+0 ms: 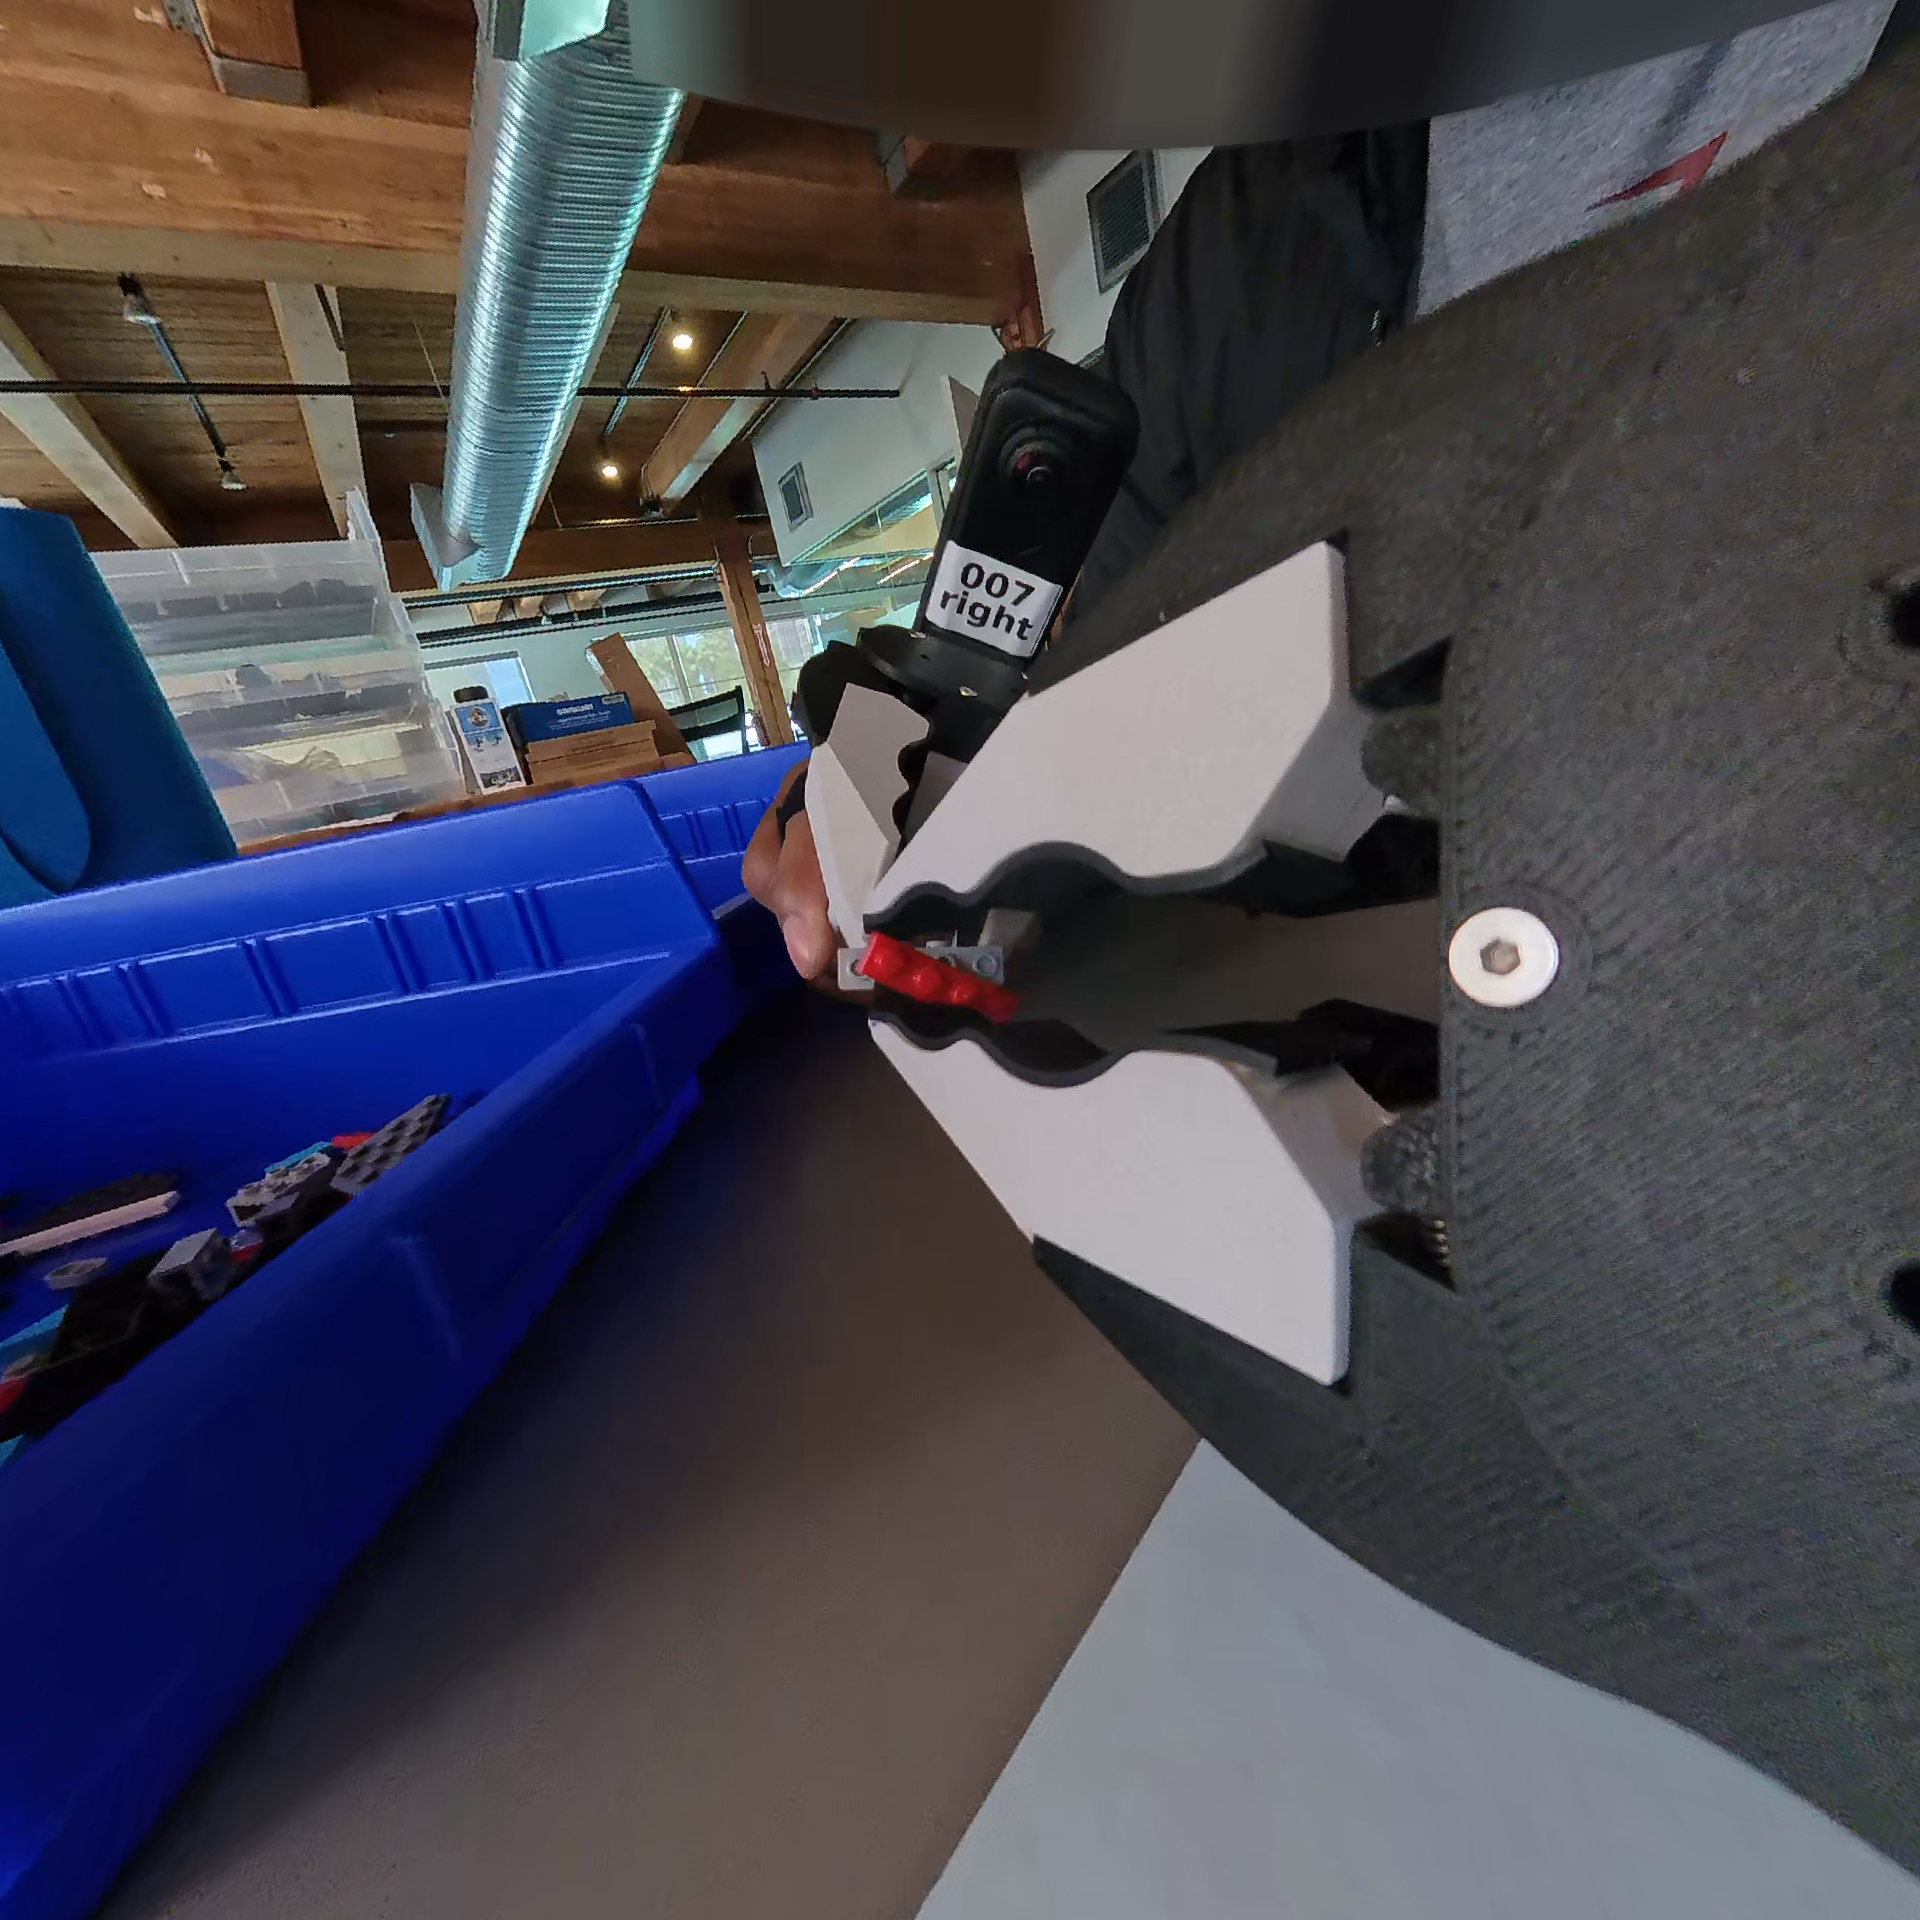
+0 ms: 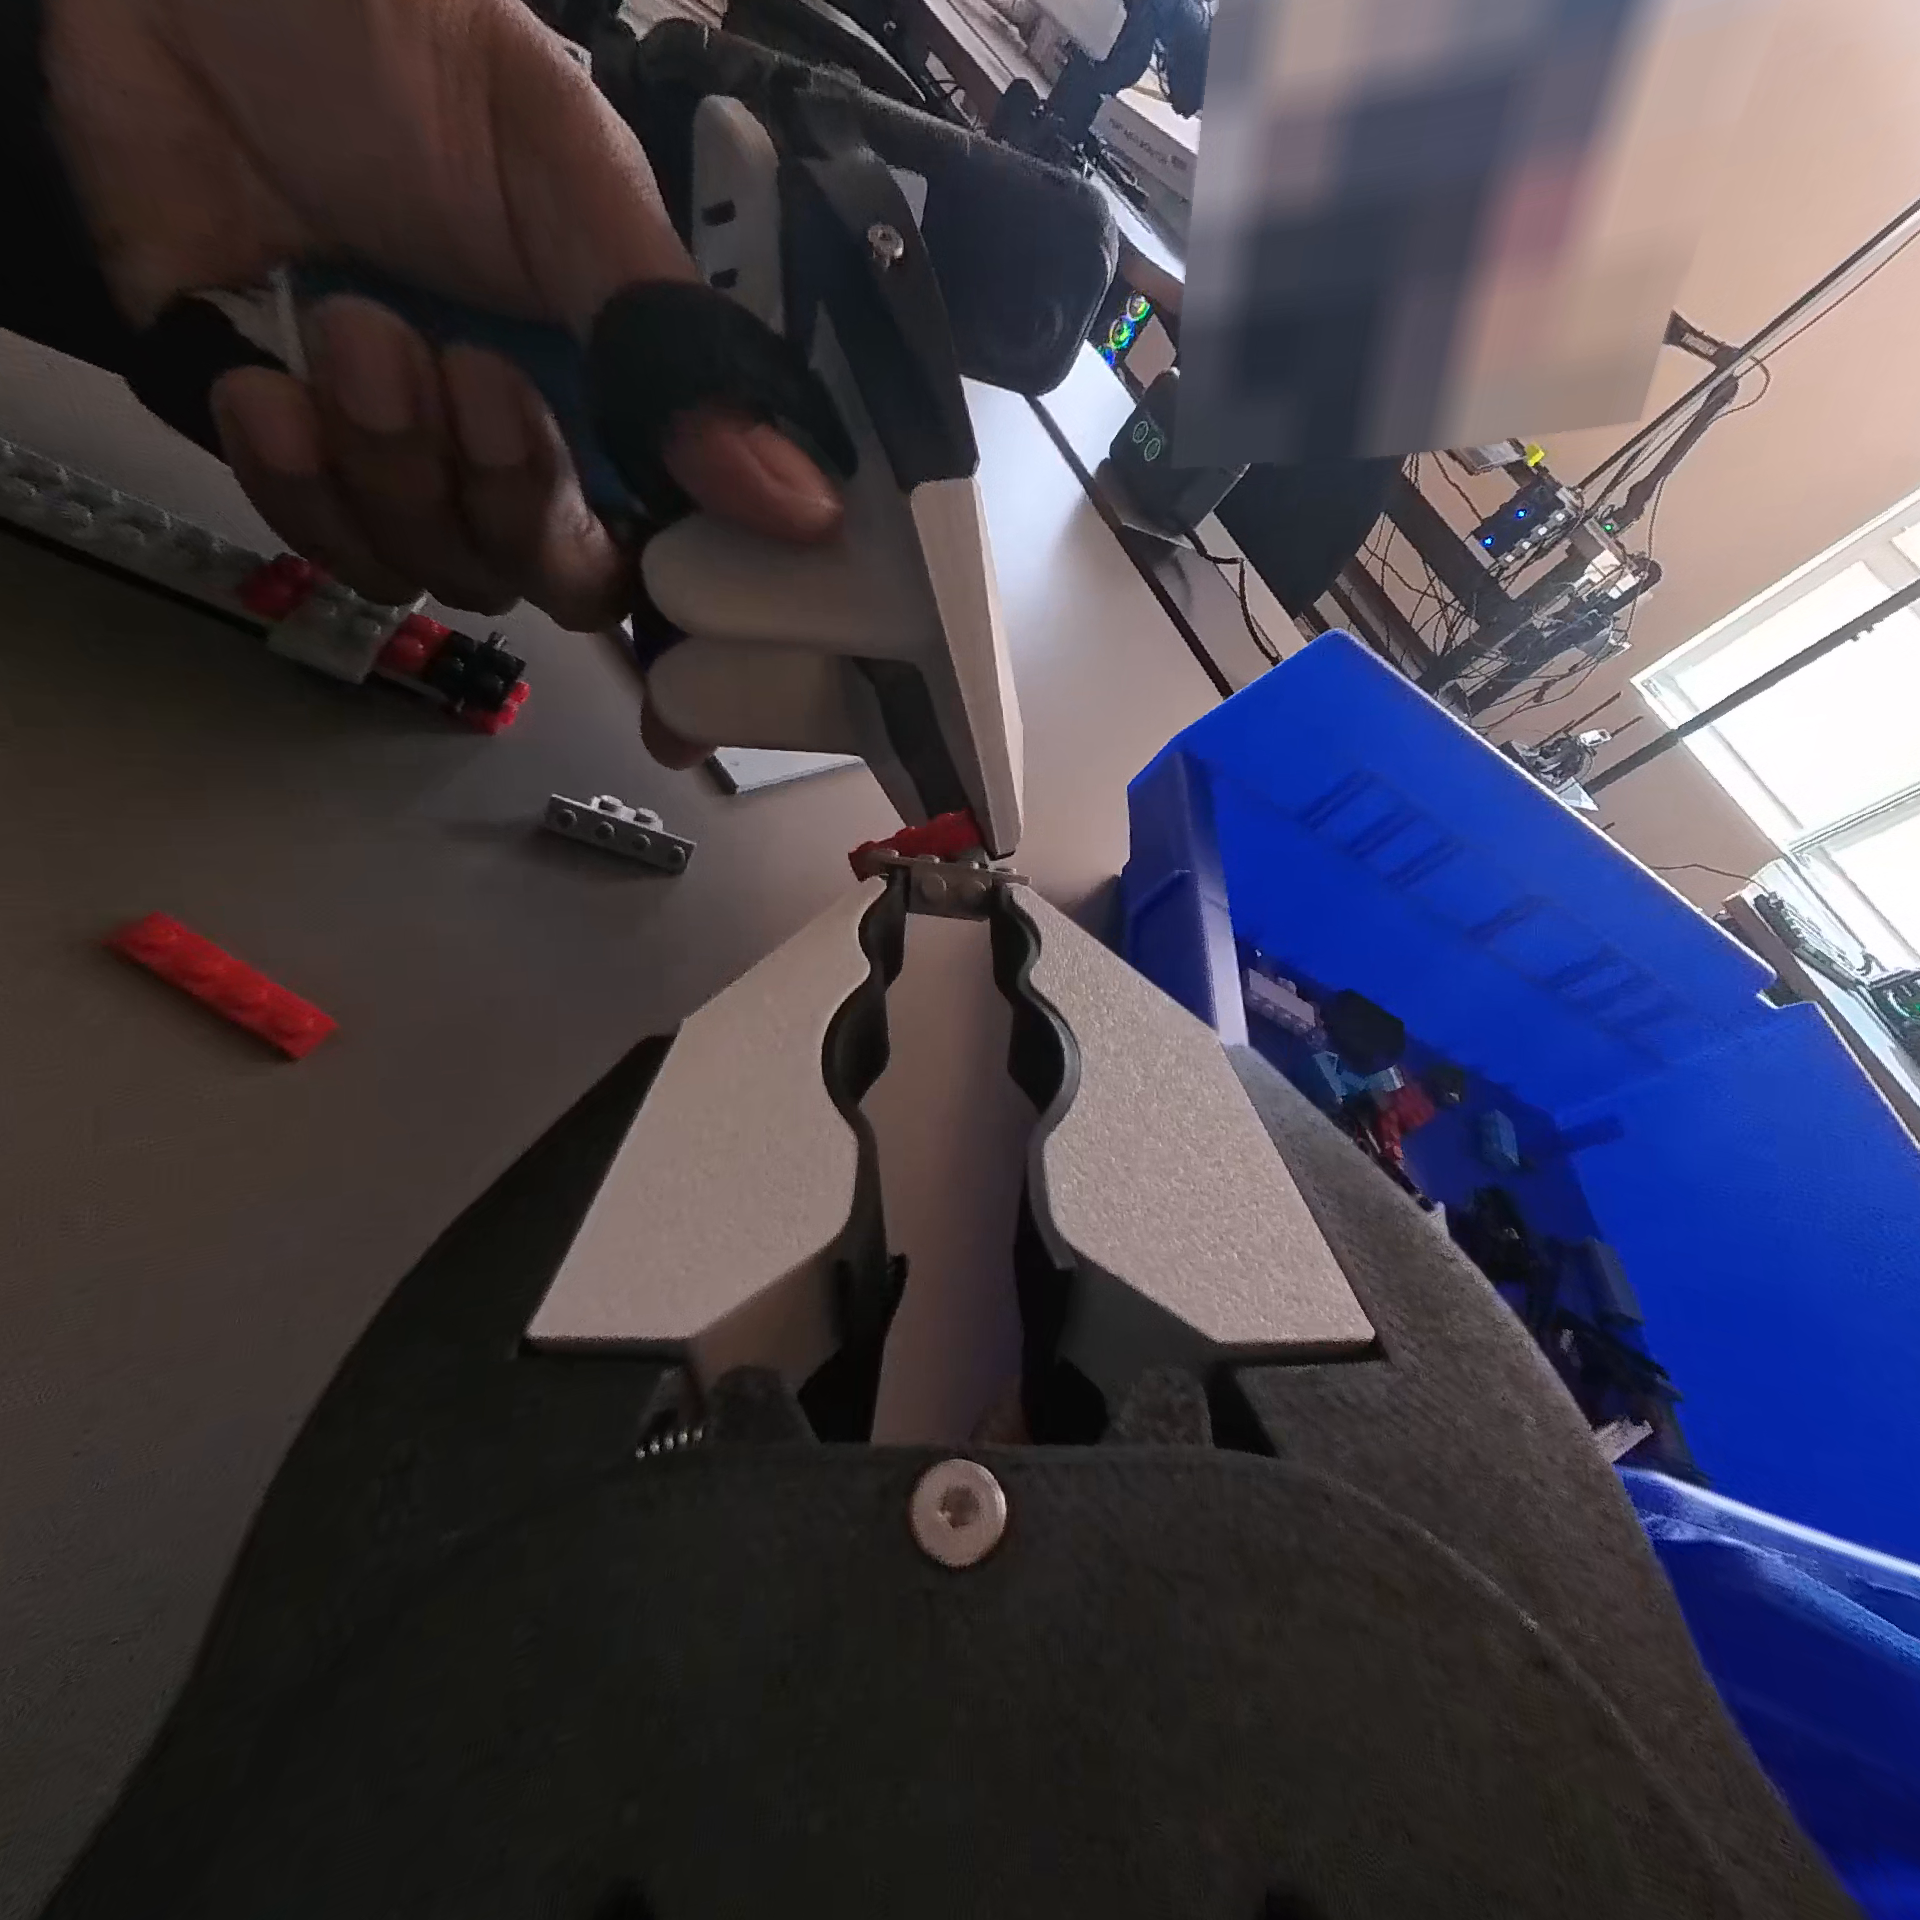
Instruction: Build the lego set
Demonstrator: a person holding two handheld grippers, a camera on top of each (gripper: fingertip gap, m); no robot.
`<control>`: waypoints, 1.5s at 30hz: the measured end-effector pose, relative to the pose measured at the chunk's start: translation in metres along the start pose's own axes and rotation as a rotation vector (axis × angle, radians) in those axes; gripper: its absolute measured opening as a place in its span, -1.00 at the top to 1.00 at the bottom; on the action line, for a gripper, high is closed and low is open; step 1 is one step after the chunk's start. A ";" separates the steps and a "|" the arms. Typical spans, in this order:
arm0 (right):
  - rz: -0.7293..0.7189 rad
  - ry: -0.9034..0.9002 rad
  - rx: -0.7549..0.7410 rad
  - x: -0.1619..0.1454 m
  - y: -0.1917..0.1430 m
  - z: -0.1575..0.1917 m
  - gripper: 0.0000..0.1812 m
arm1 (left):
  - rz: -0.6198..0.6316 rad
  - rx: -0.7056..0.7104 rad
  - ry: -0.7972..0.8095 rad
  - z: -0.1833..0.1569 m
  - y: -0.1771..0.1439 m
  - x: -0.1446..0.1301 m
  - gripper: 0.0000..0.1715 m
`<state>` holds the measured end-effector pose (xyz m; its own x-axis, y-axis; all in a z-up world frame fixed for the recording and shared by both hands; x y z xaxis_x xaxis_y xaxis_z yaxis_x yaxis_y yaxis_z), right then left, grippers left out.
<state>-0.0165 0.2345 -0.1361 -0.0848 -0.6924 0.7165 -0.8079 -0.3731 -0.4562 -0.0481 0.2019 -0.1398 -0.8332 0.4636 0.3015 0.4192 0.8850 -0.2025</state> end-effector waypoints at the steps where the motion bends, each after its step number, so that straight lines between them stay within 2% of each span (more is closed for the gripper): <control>1: 0.004 0.001 0.003 -0.001 0.000 0.000 0.80 | 0.000 0.007 -0.002 0.001 0.000 0.000 0.85; 8: 0.019 -0.006 0.014 -0.003 0.002 0.002 0.79 | 0.016 0.039 -0.016 0.006 0.002 -0.001 0.80; 12: 0.054 -0.018 0.040 -0.007 0.005 0.007 0.79 | 0.055 0.103 0.044 0.005 0.002 -0.003 0.72; 16: 0.097 -0.003 0.110 -0.012 0.005 0.012 0.80 | 0.136 0.225 0.191 0.001 -0.005 -0.008 0.70; 19: 0.146 0.008 0.192 -0.017 0.002 0.020 0.80 | 0.255 0.344 0.293 0.007 -0.011 -0.018 0.71; 21: 0.207 0.040 0.253 -0.024 0.001 0.024 0.80 | 0.341 0.365 0.349 0.008 -0.010 -0.028 0.72; 26: 0.289 0.190 0.412 -0.030 -0.003 0.034 0.79 | 0.470 0.423 0.383 0.014 0.002 -0.047 0.82; 28: 0.294 0.204 0.431 -0.031 -0.003 0.036 0.79 | 0.496 0.425 0.379 0.016 0.004 -0.051 0.84; 45: 0.302 0.097 0.384 -0.031 0.004 0.045 0.79 | 0.489 0.418 0.323 0.023 0.014 -0.054 0.84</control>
<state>0.0098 0.2263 -0.1837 -0.3505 -0.7505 0.5603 -0.4671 -0.3785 -0.7991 -0.0055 0.1888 -0.1801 -0.4098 0.8494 0.3324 0.4902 0.5125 -0.7050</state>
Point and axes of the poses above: each gripper's, where its closed fingertips meet, y out along the fingers, x out of its top, z = x × y across the jaws, the point moved 3 cm from there along -y, back along the fingers, and after that the axes turned 12 degrees about z, right-handed, at the moved point
